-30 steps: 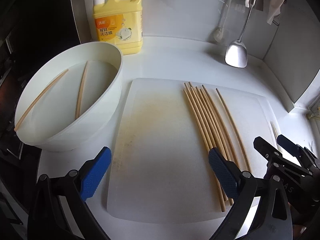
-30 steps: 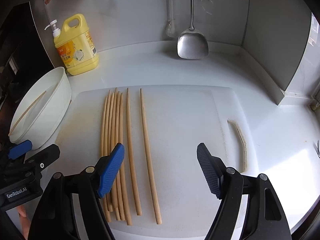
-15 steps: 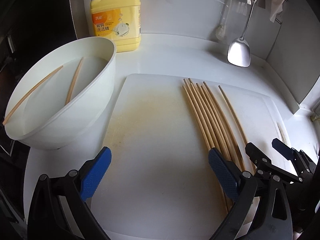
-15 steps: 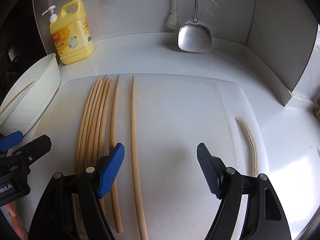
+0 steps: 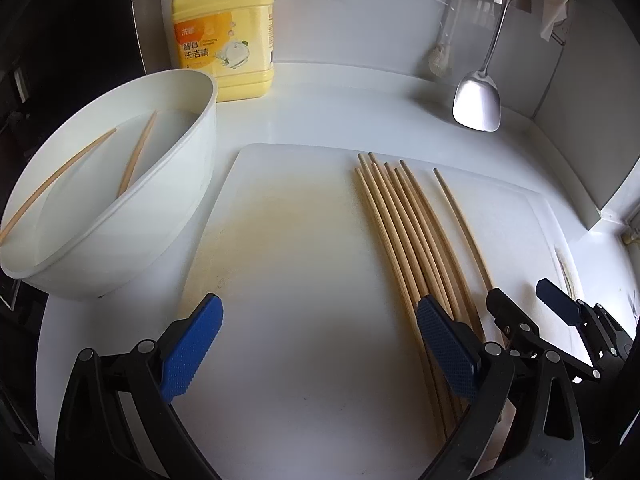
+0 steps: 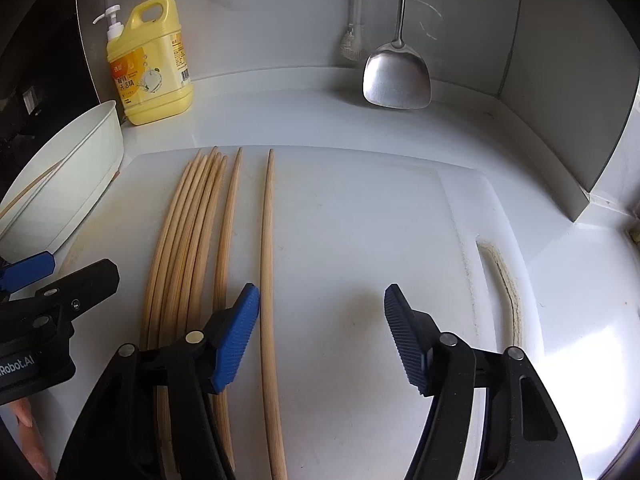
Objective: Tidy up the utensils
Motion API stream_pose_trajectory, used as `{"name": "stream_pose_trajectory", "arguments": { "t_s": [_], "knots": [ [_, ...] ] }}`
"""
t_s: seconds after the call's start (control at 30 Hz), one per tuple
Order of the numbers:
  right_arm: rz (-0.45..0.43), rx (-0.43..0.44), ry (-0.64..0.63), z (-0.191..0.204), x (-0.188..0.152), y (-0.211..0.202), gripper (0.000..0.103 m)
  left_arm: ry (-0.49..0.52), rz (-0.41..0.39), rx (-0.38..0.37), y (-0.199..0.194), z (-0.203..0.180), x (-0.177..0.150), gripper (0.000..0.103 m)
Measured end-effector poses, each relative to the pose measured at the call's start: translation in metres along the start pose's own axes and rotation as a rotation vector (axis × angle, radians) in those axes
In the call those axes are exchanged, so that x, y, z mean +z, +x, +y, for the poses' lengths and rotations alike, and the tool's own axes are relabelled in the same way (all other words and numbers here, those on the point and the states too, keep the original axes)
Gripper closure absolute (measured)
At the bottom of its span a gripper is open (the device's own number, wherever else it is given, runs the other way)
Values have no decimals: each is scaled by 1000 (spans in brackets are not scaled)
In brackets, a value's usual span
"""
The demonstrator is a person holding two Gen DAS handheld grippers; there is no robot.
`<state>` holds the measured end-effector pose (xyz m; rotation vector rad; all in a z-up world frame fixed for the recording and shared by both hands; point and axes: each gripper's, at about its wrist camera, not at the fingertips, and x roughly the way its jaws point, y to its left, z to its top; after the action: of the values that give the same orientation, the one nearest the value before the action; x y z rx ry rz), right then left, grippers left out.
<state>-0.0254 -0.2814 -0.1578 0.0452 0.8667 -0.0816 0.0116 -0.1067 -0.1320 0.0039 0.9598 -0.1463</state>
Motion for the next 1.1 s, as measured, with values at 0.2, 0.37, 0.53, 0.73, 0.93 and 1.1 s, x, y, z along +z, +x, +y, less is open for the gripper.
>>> {"name": "stream_pose_trajectory", "arguments": {
  "t_s": [0.2, 0.37, 0.53, 0.73, 0.93, 1.1],
  "knots": [
    [-6, 1, 1, -2, 1, 0, 48, 16, 13, 3, 7, -5, 0, 7],
    [-5, -3, 13, -6, 0, 0, 48, 25, 25, 21, 13, -8, 1, 7],
    [-6, -2, 16, -6, 0, -1, 48, 27, 34, 35, 17, -8, 2, 7],
    [-3, 5, 20, -7, 1, -1, 48, 19, 41, 36, 19, -7, 0, 7],
    [-3, 6, 20, -9, 1, 0, 48, 31, 38, 57, 19, -9, 2, 6],
    [-3, 7, 18, -9, 2, 0, 48, 27, 42, 61, 20, -11, 2, 6]
  ]
}}
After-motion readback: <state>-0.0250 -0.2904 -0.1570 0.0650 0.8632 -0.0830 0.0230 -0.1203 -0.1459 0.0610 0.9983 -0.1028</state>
